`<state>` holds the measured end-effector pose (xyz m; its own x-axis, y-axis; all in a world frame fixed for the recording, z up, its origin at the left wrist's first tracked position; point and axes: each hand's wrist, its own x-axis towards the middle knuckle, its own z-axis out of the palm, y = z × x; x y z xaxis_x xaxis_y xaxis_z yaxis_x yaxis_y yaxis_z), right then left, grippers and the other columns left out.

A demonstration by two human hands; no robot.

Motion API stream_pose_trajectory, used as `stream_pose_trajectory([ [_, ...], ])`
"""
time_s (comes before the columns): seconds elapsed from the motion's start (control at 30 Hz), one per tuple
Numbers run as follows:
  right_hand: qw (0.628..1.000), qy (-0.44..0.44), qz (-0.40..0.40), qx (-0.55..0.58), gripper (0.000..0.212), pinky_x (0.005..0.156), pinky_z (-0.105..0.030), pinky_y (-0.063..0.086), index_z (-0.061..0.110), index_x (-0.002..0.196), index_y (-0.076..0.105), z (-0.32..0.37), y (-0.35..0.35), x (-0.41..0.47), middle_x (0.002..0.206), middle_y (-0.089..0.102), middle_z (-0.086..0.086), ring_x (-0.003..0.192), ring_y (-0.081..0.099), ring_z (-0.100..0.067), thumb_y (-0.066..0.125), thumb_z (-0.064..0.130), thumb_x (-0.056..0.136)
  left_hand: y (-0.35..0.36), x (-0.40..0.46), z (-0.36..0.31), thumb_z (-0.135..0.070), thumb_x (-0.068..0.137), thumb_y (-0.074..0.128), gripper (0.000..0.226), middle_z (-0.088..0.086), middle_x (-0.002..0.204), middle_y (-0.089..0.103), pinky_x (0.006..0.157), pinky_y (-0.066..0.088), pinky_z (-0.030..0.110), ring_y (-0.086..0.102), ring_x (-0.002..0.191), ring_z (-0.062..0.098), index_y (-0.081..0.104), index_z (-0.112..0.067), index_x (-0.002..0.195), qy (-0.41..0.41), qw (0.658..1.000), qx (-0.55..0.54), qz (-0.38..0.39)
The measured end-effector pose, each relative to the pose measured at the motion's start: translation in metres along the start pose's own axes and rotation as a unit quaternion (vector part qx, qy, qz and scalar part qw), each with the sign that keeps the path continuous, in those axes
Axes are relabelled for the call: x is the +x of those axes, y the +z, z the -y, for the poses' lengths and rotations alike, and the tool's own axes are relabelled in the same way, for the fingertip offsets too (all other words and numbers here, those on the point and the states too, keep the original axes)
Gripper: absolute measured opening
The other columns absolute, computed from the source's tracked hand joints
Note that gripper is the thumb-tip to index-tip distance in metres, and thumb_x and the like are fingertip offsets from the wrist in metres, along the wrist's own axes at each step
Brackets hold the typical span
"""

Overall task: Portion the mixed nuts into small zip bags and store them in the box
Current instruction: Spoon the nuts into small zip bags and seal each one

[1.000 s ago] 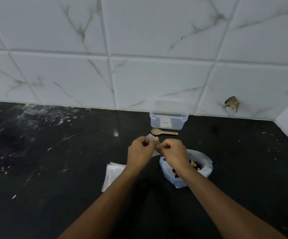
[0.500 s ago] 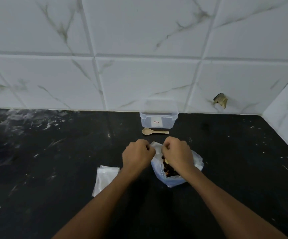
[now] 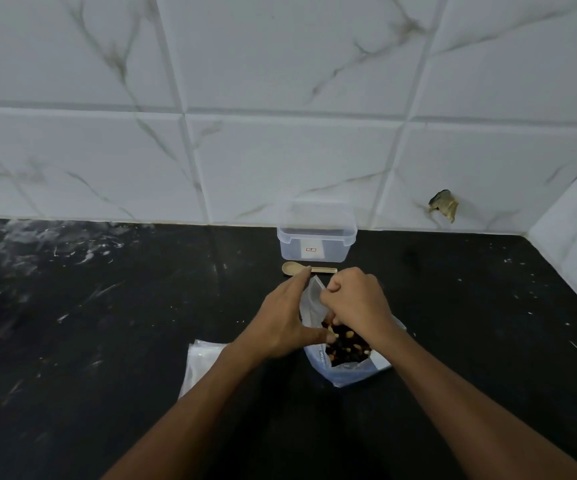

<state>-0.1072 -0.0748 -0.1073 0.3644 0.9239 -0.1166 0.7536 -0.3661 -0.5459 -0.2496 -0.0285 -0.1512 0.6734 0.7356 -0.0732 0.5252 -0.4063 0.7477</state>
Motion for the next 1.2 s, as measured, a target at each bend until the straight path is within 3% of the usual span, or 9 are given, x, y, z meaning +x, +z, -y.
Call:
stream_pose_trajectory([
  [0.1, 1.000, 0.004, 0.021, 0.021, 0.021, 0.063, -0.024, 0.059, 0.009, 0.075, 0.068, 0.005, -0.002, 0.006, 0.057, 0.070, -0.003, 0.050, 0.068, -0.010, 0.060, 0.019, 0.090, 0.004, 0.003, 0.003, -0.040, 0.072, 0.084, 0.079, -0.017, 0.133, 0.052, 0.103, 0.045, 0.028, 0.049, 0.122, 0.000, 0.042, -0.029, 0.137, 0.014, 0.997, -0.067, -0.044],
  [0.17, 0.998, 0.012, 0.042, 0.045, 0.022, 0.057, -0.020, 0.056, 0.011, 0.078, 0.068, 0.005, -0.004, 0.012, 0.060, 0.070, -0.003, 0.049, 0.068, -0.008, 0.058, 0.024, 0.093, 0.004, 0.004, 0.003, -0.036, 0.074, 0.084, 0.060, -0.026, 0.113, 0.056, 0.087, 0.046, 0.011, 0.054, 0.105, -0.012, 0.047, -0.037, 0.121, 0.013, 0.990, -0.111, -0.081],
  [0.23, 0.996, 0.017, 0.043, 0.075, 0.027, 0.052, -0.017, 0.050, 0.012, 0.082, 0.069, 0.003, -0.005, 0.020, 0.063, 0.071, -0.004, 0.051, 0.067, -0.010, 0.054, 0.030, 0.096, 0.002, 0.004, 0.006, -0.029, 0.075, 0.084, 0.055, -0.028, 0.106, 0.057, 0.080, 0.044, 0.003, 0.052, 0.102, -0.021, 0.047, -0.041, 0.113, 0.010, 0.983, -0.147, -0.112],
  [0.37, 0.997, 0.012, 0.005, 0.079, 0.028, 0.057, -0.019, 0.048, 0.013, 0.086, 0.070, -0.011, -0.002, 0.047, 0.068, 0.070, -0.002, 0.058, 0.066, -0.010, 0.054, 0.033, 0.097, -0.005, 0.007, 0.015, -0.021, 0.076, 0.084, 0.055, -0.025, 0.107, 0.056, 0.077, 0.041, -0.003, 0.050, 0.100, -0.025, 0.048, -0.036, 0.115, -0.006, 0.972, -0.178, -0.155],
  [0.47, 1.000, -0.002, -0.006, 0.002, 0.018, 0.068, -0.030, 0.058, 0.016, 0.094, 0.072, -0.025, 0.014, 0.077, 0.075, 0.070, 0.000, 0.066, 0.067, -0.012, 0.058, 0.027, 0.095, -0.008, 0.010, 0.021, -0.021, 0.075, 0.084, 0.055, -0.022, 0.109, 0.058, 0.079, 0.043, 0.000, 0.052, 0.103, -0.020, 0.049, -0.038, 0.114, -0.005, 0.965, -0.194, -0.175],
  [0.57, 0.996, -0.001, 0.004, -0.088, 0.015, 0.067, -0.028, 0.053, 0.017, 0.100, 0.071, -0.034, 0.032, 0.102, 0.082, 0.069, -0.001, 0.074, 0.065, -0.015, 0.059, 0.024, 0.094, -0.009, 0.014, 0.026, -0.022, 0.074, 0.085, 0.057, -0.020, 0.112, 0.059, 0.082, 0.045, 0.004, 0.056, 0.106, -0.012, 0.048, -0.038, 0.116, -0.006, 0.962, -0.206, -0.181],
  [0.73, 0.984, -0.011, 0.044, -0.174, 0.026, 0.080, -0.035, 0.053, 0.019, 0.121, 0.061, -0.045, 0.054, 0.130, 0.111, 0.068, -0.007, 0.099, 0.065, -0.025, 0.055, 0.024, 0.096, -0.007, 0.018, 0.036, -0.024, 0.072, 0.087, 0.064, -0.022, 0.115, 0.058, 0.084, 0.049, 0.009, 0.056, 0.110, -0.007, 0.048, -0.037, 0.121, -0.014, 0.961, -0.204, -0.184],
  [1.03, 0.957, -0.080, 0.055, -0.274, 0.005, 0.074, -0.034, 0.056, 0.016, 0.095, 0.061, -0.053, 0.074, 0.148, 0.093, 0.068, -0.005, 0.080, 0.065, -0.019, 0.057, 0.020, 0.094, -0.002, 0.025, 0.039, -0.033, 0.067, 0.088, 0.072, -0.033, 0.118, 0.047, 0.081, 0.047, 0.004, 0.048, 0.113, -0.017, 0.039, -0.051, 0.116, -0.041, 0.971, -0.175, -0.159],
  [1.2, 0.958, -0.102, 0.023, -0.266, 0.007, 0.073, -0.032, 0.056, 0.016, 0.090, 0.064, -0.053, 0.069, 0.141, 0.094, 0.064, -0.005, 0.079, 0.062, -0.016, 0.063, 0.023, 0.091, -0.002, 0.022, 0.037, -0.030, 0.067, 0.089, 0.075, -0.032, 0.118, 0.048, 0.084, 0.045, 0.003, 0.047, 0.114, -0.017, 0.039, -0.053, 0.116, -0.030, 0.973, -0.160, -0.163],
])
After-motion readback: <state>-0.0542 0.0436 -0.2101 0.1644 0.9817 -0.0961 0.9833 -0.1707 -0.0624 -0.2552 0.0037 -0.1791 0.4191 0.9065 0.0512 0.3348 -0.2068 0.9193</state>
